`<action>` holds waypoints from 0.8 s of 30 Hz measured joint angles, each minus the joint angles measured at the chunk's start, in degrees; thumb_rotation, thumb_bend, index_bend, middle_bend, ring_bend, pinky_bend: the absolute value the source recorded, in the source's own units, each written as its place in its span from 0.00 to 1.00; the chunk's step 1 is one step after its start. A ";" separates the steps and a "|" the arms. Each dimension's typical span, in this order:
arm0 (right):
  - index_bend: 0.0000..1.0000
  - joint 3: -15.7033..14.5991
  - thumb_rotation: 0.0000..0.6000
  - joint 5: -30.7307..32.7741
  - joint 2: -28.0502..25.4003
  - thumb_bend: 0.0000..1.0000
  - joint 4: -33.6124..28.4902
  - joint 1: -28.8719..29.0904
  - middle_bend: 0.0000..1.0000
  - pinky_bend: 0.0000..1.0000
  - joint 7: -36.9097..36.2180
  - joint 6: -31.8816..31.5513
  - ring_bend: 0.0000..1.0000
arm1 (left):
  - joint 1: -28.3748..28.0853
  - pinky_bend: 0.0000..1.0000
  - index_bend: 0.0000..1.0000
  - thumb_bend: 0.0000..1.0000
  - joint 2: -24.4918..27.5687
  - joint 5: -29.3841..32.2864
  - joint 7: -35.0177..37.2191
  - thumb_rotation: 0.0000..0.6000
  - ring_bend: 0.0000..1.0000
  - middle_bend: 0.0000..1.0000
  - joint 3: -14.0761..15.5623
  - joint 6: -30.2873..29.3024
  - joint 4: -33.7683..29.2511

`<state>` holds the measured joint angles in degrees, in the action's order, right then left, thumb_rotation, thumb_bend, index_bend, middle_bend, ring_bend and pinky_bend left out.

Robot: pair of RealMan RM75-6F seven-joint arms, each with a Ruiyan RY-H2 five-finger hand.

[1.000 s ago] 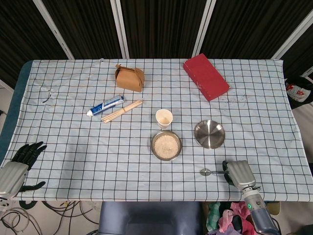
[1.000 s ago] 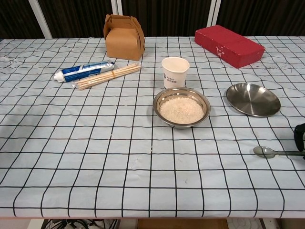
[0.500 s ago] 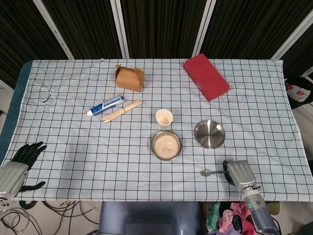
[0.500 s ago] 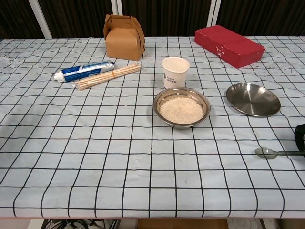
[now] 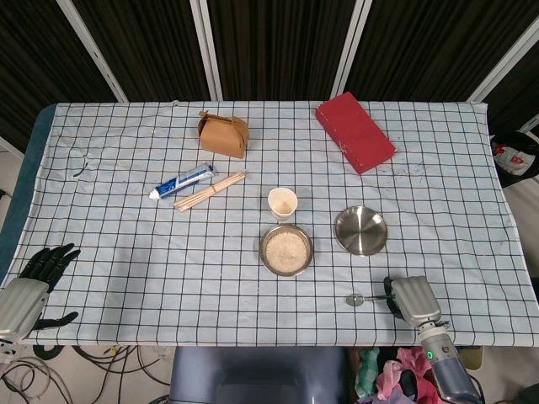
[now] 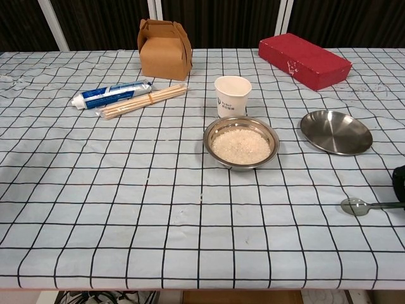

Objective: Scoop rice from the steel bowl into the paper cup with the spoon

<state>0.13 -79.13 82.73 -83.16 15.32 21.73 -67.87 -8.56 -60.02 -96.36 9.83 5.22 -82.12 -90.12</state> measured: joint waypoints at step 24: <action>0.63 9.59 1.00 8.94 -1.98 0.40 -16.37 7.39 1.00 1.00 24.31 -1.53 1.00 | 0.08 0.00 0.00 0.02 0.01 -0.34 0.64 1.00 0.00 0.00 -0.03 -0.44 -0.20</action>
<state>9.73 -70.19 80.76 -99.54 22.72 46.04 -69.40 -8.49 -60.00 -96.70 10.46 5.19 -82.56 -90.32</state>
